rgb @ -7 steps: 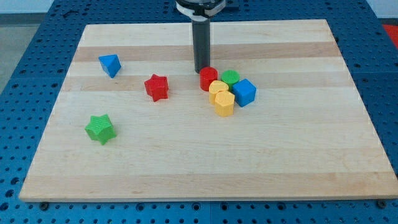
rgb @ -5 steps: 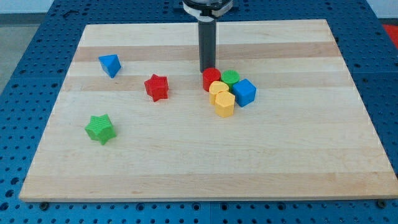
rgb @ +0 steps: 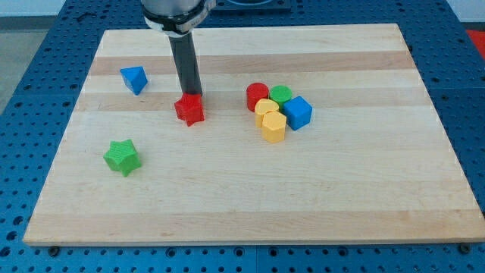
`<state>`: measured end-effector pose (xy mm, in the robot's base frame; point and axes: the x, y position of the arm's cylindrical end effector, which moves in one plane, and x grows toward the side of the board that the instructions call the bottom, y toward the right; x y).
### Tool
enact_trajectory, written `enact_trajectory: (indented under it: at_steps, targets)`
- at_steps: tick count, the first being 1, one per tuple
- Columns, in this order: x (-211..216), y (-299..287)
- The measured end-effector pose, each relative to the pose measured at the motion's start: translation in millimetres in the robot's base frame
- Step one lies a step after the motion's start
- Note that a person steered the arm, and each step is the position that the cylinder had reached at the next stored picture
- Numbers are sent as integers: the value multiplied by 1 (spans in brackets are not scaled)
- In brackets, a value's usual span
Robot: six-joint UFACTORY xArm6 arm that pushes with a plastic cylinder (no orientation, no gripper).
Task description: Slide the red star closer to the group of blocks
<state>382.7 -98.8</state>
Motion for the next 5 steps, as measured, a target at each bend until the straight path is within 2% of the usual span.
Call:
enact_trajectory:
  at_steps: [1,3,4,5]
  targets:
    - [8,4]
    - [15,-46]
    - [29,-40]
    - [30,-7]
